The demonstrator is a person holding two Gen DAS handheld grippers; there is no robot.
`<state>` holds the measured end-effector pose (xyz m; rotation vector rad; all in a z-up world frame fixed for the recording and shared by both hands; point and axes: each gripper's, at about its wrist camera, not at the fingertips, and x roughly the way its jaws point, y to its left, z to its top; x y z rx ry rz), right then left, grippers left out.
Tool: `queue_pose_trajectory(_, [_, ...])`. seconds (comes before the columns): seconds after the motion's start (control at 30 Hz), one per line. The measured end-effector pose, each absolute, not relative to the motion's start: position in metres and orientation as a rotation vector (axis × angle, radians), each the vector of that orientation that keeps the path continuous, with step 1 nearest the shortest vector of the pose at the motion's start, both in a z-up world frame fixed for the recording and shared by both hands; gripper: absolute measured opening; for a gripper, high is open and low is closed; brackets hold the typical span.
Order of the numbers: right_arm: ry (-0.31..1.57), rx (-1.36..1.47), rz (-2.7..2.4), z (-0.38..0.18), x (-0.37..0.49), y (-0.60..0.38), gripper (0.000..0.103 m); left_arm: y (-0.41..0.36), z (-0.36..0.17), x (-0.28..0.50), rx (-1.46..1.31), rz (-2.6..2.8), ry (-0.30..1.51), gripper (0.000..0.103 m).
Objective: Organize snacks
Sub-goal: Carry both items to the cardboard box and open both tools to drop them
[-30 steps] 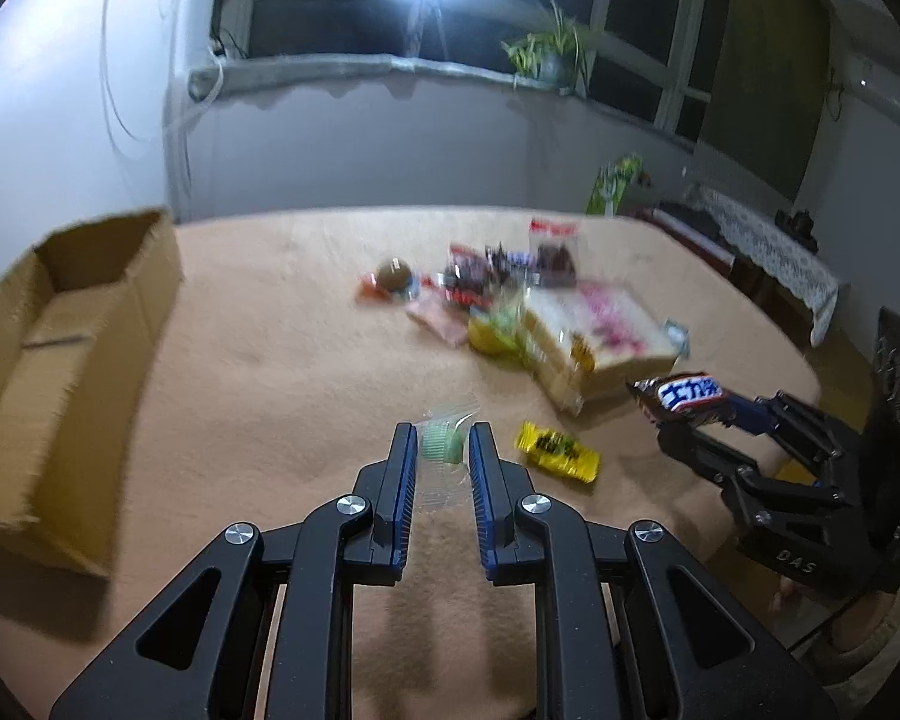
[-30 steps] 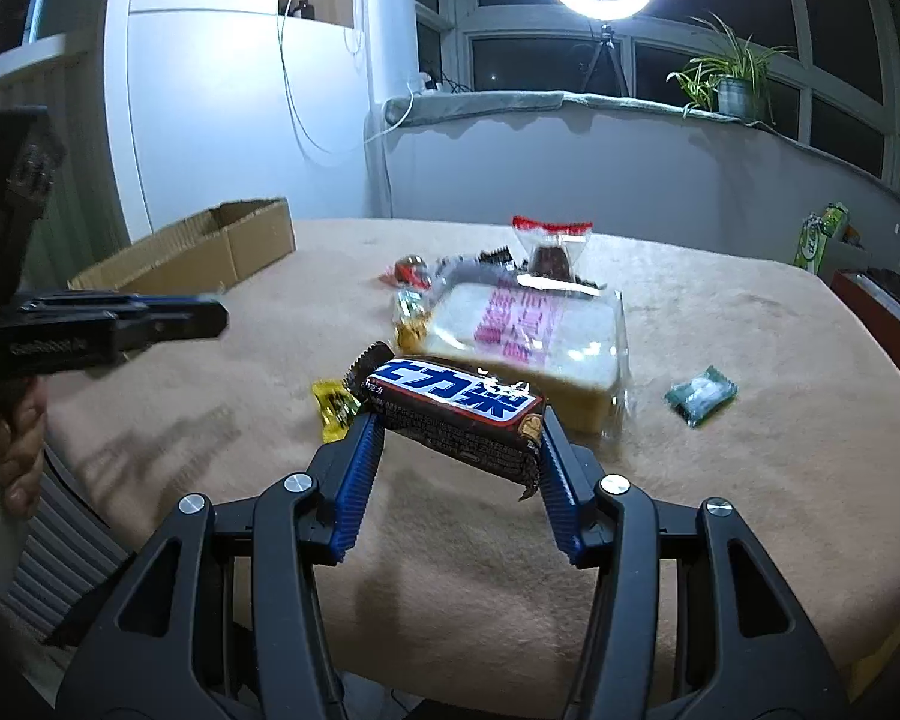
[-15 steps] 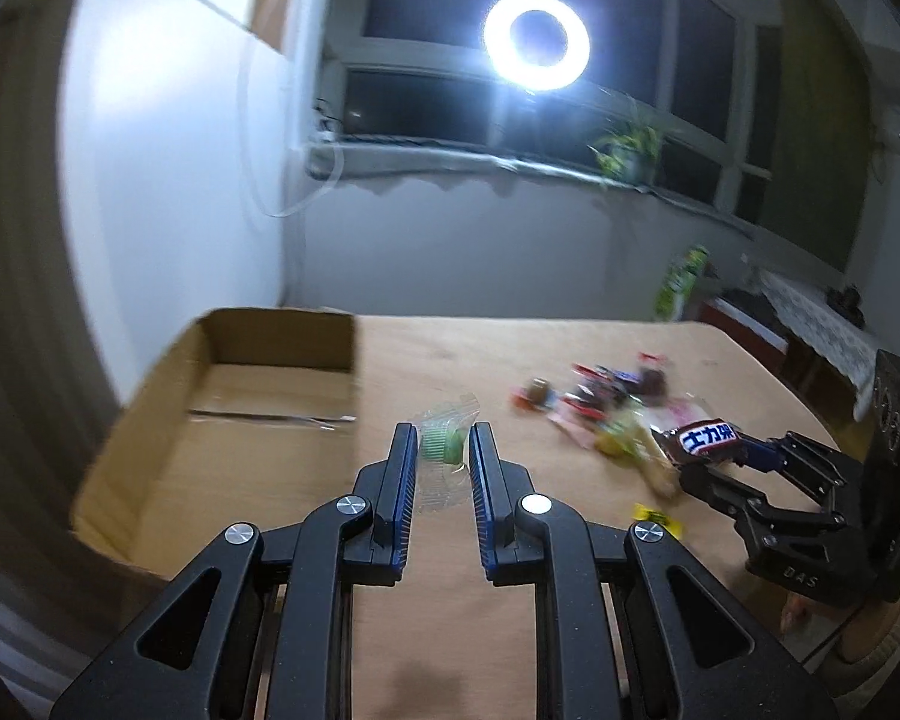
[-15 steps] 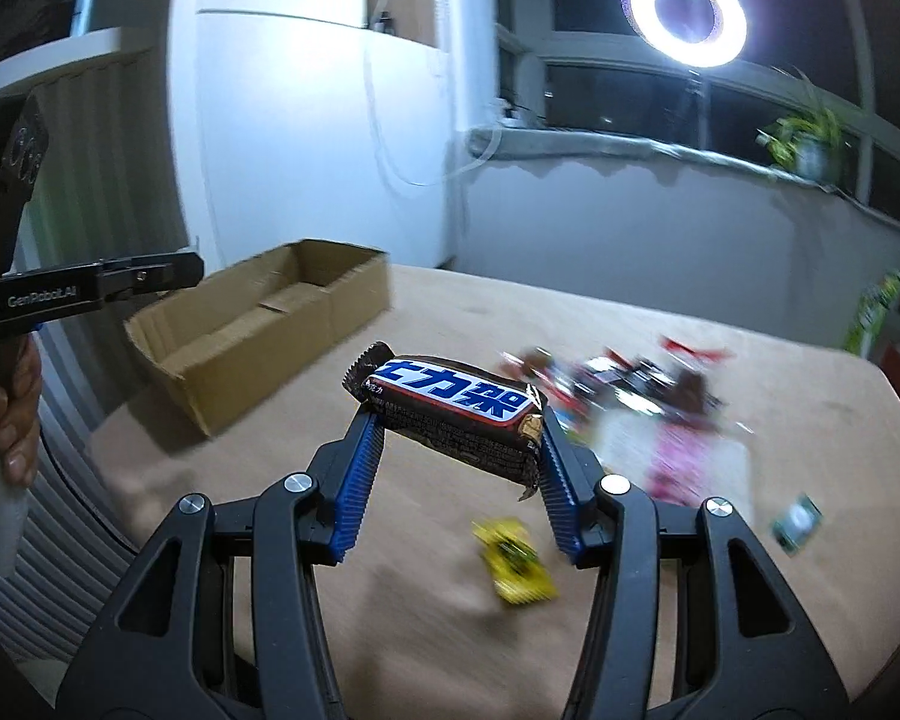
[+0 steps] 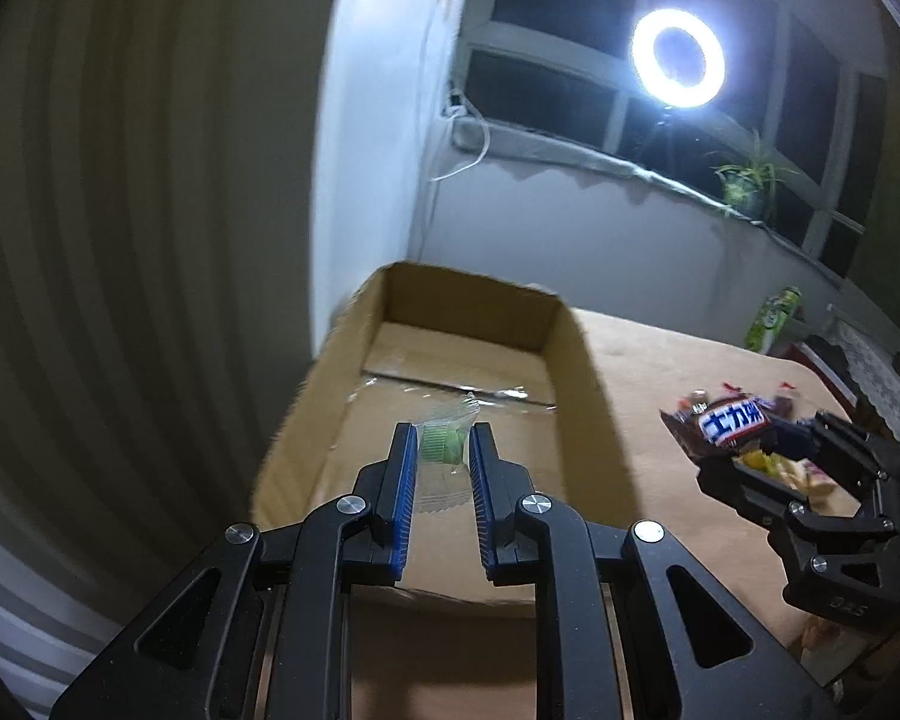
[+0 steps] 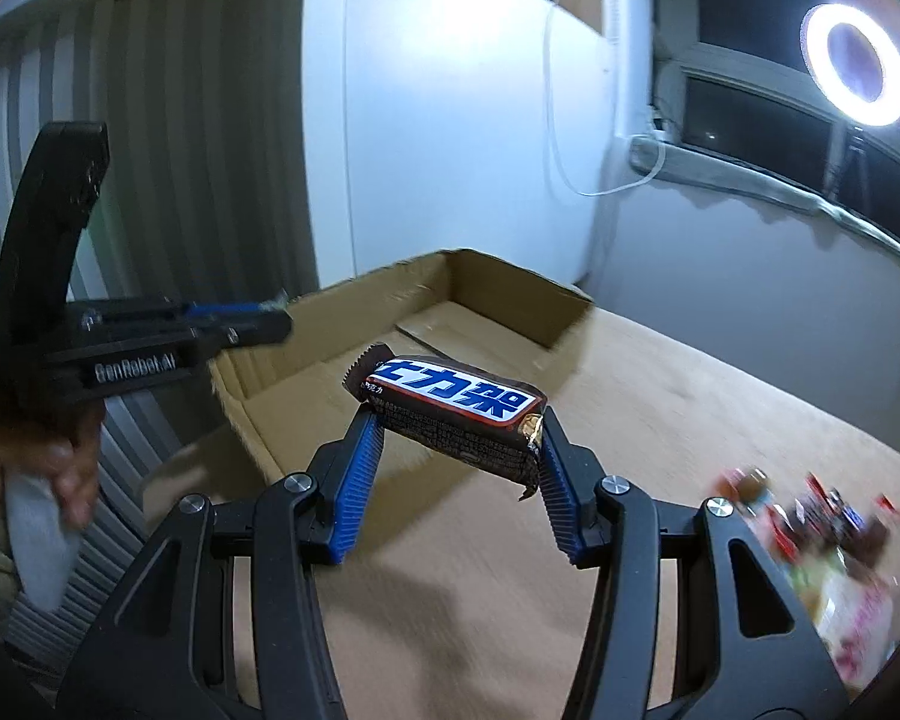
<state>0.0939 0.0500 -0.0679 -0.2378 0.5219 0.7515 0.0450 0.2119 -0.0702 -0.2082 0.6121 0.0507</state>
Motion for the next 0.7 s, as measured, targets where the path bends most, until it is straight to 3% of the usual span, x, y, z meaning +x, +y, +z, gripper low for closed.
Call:
queue_pose_trajectory(0.2, [0.578, -0.327, 0.79, -0.072, 0.124, 0.1, 0.056, 0.216, -0.082, 0.064, -0.215, 0.06, 0.644, 0.02])
queue_pose_trajectory(0.23, [0.576, -0.346, 0.784, -0.074, 0.125, 0.105, 0.059, 0.216, -0.083, 0.064, -0.217, 0.078, 0.646, 0.026])
queue_pose_trajectory(0.27, [0.563, -0.349, 0.78, -0.075, 0.125, 0.105, 0.063, 0.217, -0.084, 0.063, -0.229, 0.094, 0.644, 0.048])
queue_pose_trajectory(0.3, [0.551, -0.342, 0.779, -0.075, 0.122, 0.1, 0.073, 0.219, -0.084, 0.059, -0.241, 0.1, 0.637, 0.071])
queue_pose_trajectory(0.33, [0.535, -0.33, 0.775, -0.075, 0.118, 0.094, 0.083, 0.22, -0.083, 0.054, -0.262, 0.111, 0.616, 0.075])
queue_pose_trajectory(0.7, [0.523, -0.244, 0.692, -0.07, 0.09, 0.044, 0.086, 0.231, -0.074, 0.03, -0.299, 0.137, 0.577, 0.076])
